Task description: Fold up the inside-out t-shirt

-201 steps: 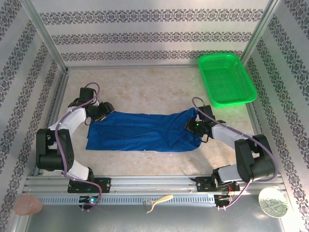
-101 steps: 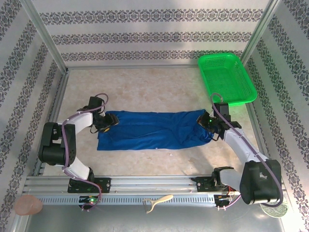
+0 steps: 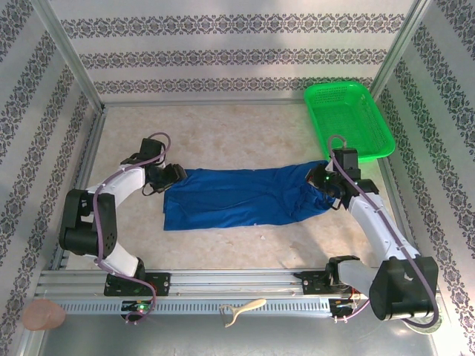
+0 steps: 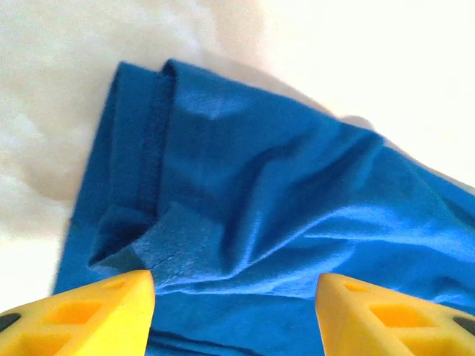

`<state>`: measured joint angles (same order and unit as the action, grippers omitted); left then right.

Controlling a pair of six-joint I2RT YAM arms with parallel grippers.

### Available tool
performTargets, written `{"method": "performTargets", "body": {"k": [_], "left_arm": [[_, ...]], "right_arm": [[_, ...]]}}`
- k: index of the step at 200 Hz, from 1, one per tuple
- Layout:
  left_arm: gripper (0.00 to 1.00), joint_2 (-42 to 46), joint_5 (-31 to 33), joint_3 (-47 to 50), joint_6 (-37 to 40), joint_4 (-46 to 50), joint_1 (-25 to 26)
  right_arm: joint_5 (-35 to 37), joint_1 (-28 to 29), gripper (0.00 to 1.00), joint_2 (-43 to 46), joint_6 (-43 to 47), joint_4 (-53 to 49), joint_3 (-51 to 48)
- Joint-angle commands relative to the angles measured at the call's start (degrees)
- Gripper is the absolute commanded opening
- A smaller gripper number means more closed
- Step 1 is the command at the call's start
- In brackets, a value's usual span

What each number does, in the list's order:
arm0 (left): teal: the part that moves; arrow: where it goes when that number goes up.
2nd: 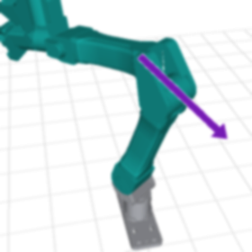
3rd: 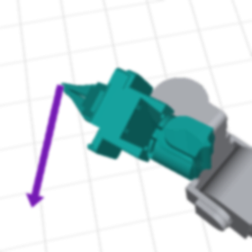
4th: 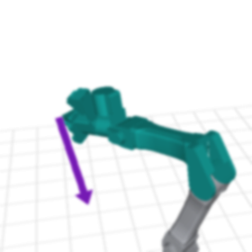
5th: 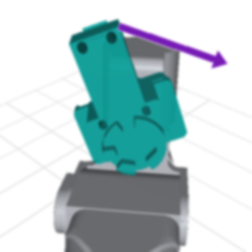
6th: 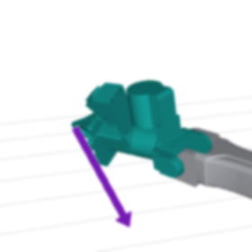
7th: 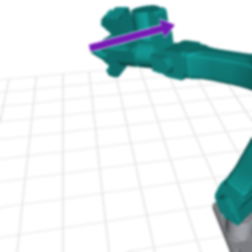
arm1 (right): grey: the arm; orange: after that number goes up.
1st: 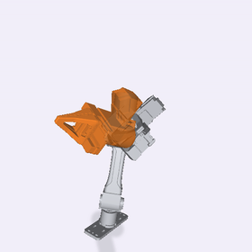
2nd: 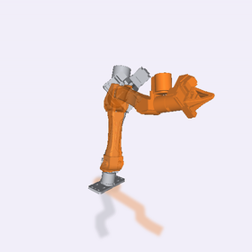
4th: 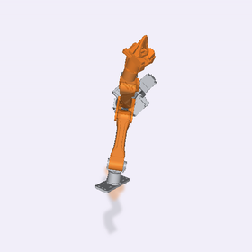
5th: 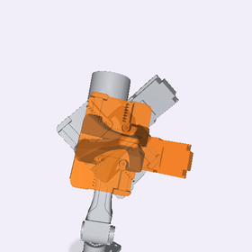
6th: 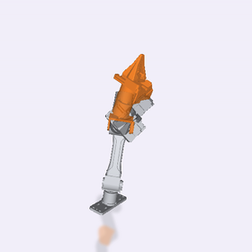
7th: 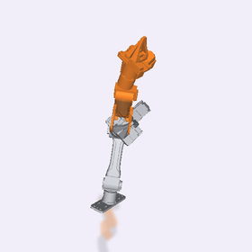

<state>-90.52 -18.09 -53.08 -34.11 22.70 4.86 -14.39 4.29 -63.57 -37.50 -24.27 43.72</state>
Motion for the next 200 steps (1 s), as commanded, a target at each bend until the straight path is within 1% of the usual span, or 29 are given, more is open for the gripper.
{"method": "performTargets", "body": {"k": [1,36,60,106,162,200], "left_arm": [[0.59,-2.06,1.93,2.45,1.59,0.09,-1.04],[0.59,-5.00,1.12,3.09,1.13,-1.94,-1.02],[0.59,-5.50,0.74,3.81,0.98,-2.99,-1.04],[0.59,-6.87,-0.07,5.47,0.52,-4.97,-1.00],[0.59,-7.95,-0.46,6.13,0.89,-6.20,-1.08],[0.59,-9.10,-0.98,6.83,0.80,-7.41,-1.08]], "right_arm": [[1.09,4.09,0.00,-0.44,0.17,-1.45,3.19],[5.54,12.99,0.00,-1.75,-1.97,-1.84,5.76],[9.06,19.60,0.00,-3.58,-3.66,-1.83,8.01],[15.29,31.58,0.00,-9.69,-7.34,-0.06,13.12],[19.67,41.21,0.00,-19.54,-11.15,2.40,22.04],[20.28,45.54,0.00,-26.80,-12.33,2.57,29.49]]}}
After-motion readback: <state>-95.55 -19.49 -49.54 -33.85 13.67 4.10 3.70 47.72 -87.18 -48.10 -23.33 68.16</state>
